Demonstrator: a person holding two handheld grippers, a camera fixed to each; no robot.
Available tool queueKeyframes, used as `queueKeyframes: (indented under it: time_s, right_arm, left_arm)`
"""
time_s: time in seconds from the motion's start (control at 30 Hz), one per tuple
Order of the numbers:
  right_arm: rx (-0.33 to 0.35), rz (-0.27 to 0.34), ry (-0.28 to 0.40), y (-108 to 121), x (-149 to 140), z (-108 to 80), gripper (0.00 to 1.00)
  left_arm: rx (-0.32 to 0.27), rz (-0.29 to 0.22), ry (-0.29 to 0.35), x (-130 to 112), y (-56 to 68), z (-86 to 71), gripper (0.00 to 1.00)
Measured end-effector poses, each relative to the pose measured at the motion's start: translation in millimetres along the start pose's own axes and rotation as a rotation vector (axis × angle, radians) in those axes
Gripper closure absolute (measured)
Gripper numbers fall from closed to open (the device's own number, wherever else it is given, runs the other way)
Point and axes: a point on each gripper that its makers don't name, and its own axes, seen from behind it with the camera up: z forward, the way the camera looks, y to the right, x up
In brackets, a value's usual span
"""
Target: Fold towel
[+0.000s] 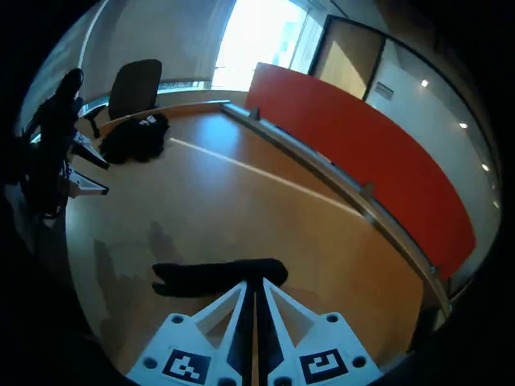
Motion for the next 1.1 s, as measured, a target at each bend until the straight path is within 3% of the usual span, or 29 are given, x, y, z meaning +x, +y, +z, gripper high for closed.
queueKeyframes:
  time_s: [0.7, 1.1]
  right_arm:
    - [-0.140, 0.071, -0.005, 72, -22, -42.3, 0.91]
    - [-0.200, 0.104, -0.027, 120, -46, -61.0, 0.91]
  left_arm:
    - [-0.045, 0.048, 0.028, 29, 25.0, 7.9, 0.00]
    - [-0.045, 0.055, 0.028, 35, 32.8, 9.4, 0.00]
